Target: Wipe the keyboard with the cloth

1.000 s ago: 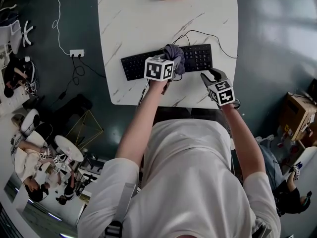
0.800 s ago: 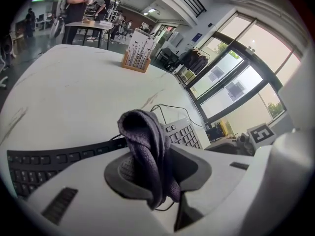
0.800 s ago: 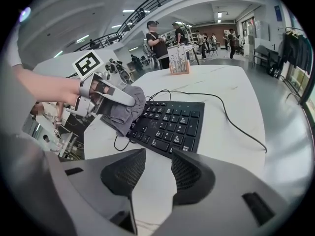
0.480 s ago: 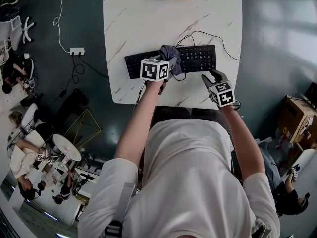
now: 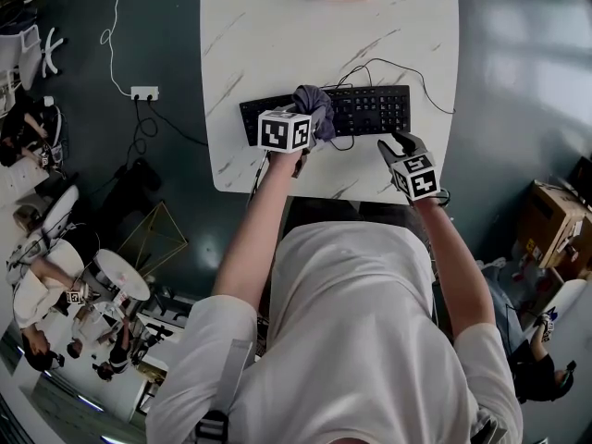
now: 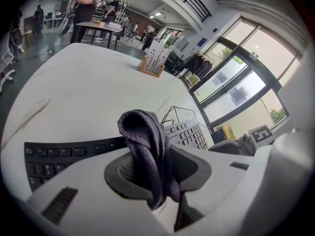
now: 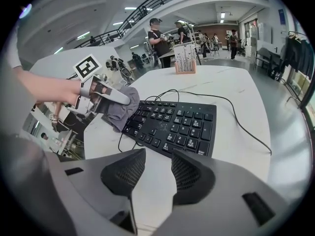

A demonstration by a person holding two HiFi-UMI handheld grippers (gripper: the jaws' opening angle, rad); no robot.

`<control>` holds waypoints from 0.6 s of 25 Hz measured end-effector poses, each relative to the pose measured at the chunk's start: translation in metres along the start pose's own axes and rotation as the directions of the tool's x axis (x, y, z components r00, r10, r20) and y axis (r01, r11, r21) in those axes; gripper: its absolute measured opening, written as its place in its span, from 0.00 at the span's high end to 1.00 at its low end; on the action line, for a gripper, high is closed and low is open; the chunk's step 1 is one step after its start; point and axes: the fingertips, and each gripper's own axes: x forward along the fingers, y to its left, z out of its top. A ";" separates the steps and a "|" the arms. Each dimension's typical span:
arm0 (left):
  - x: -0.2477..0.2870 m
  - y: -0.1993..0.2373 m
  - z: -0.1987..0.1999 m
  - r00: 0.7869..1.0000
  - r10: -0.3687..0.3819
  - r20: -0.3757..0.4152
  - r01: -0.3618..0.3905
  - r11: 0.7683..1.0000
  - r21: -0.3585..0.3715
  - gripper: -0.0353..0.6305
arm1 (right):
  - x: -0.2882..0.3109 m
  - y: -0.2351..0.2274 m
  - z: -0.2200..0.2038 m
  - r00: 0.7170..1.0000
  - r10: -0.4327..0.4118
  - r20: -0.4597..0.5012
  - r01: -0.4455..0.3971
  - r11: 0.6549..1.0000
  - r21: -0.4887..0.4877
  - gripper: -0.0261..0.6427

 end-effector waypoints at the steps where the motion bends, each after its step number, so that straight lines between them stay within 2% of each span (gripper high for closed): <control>1: -0.001 0.002 0.000 1.000 0.001 0.001 -0.001 1.000 -0.001 0.76 | 0.000 0.001 0.001 1.000 -0.002 -0.001 0.002 1.000 -0.001 0.72; 15: -0.028 0.044 -0.013 1.000 0.020 0.021 -0.019 0.999 -0.034 0.76 | 0.008 0.015 0.009 1.000 -0.024 -0.012 0.023 0.999 -0.022 0.72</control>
